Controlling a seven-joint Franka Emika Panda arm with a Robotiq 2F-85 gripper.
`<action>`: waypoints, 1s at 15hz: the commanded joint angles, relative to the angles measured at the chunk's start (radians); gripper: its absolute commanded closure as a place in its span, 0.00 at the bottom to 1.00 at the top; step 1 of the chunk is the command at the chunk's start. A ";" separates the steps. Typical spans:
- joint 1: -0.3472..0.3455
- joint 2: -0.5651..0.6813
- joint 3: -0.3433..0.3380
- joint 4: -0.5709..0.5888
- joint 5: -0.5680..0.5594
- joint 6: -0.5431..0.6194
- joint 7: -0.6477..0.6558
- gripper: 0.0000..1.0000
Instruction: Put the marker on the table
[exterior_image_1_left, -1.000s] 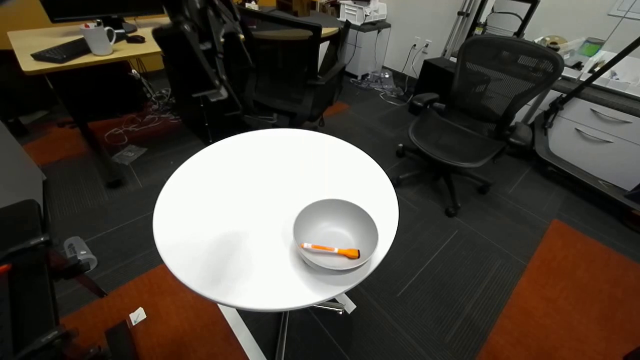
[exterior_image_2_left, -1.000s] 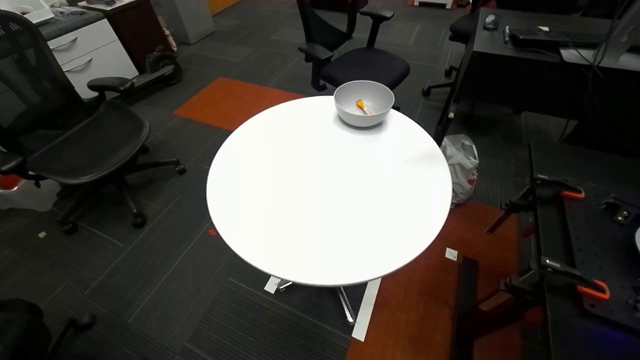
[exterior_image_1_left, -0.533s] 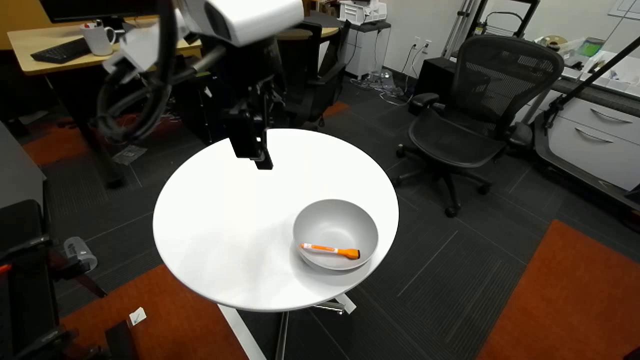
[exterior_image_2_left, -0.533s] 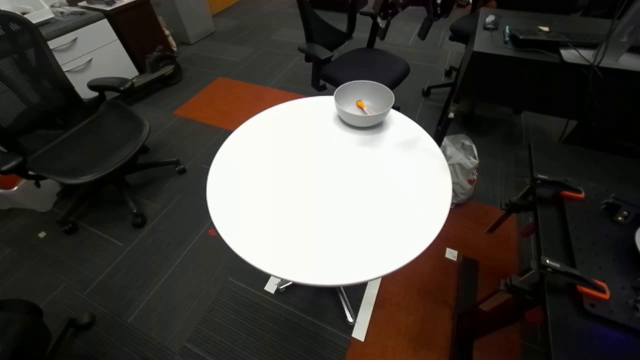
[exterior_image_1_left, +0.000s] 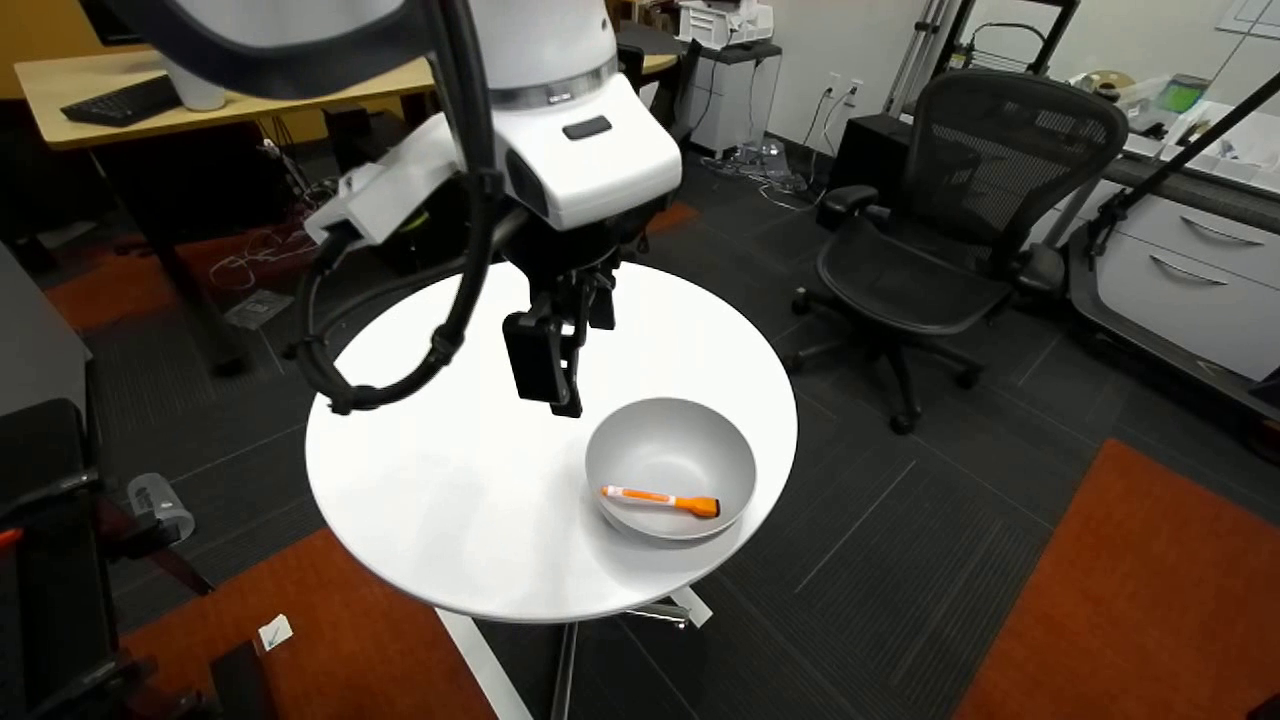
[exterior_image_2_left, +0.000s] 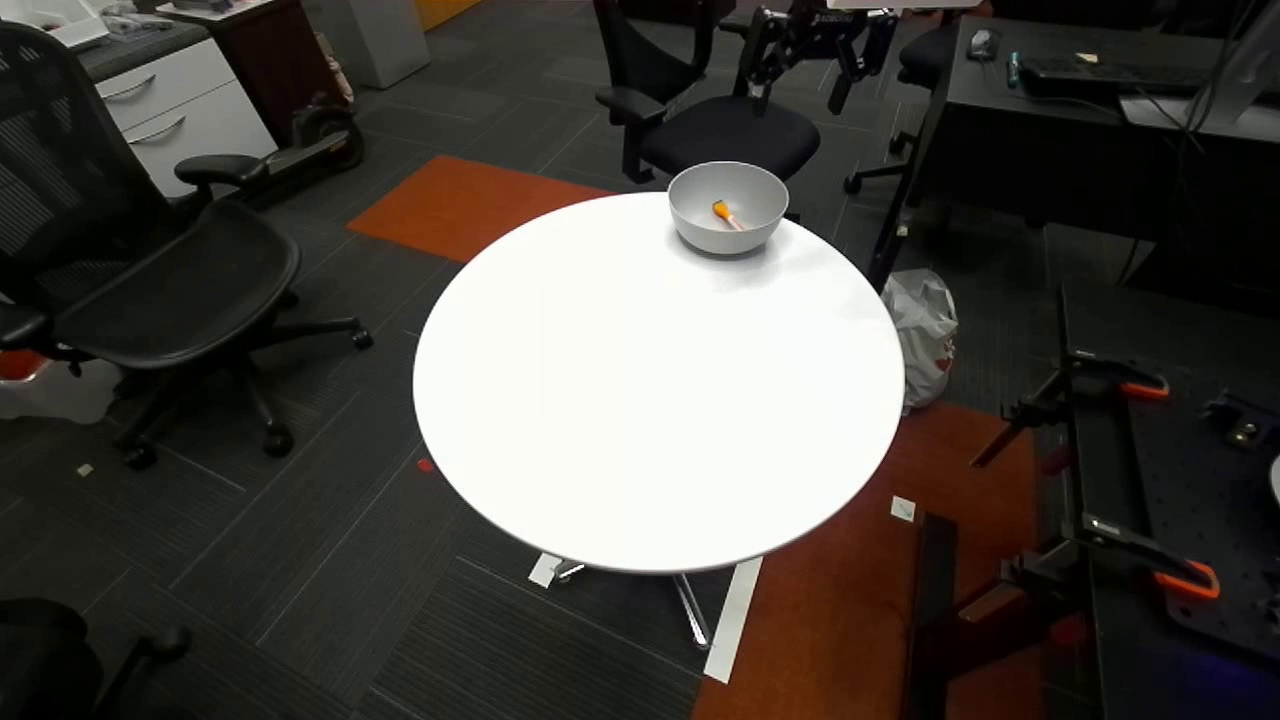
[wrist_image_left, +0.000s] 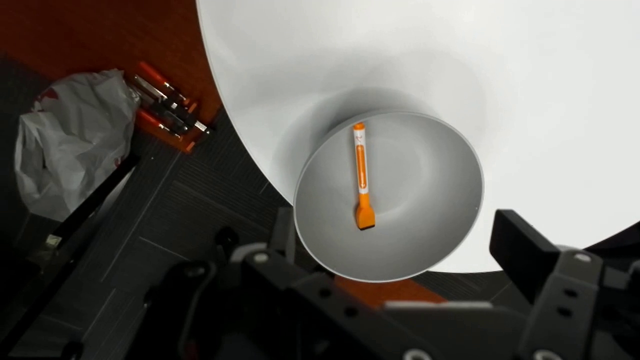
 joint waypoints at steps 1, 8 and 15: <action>0.025 0.002 -0.025 0.004 0.009 -0.003 -0.007 0.00; 0.020 0.052 -0.025 0.064 0.018 -0.013 -0.032 0.00; 0.020 0.205 -0.031 0.223 0.043 -0.050 -0.058 0.00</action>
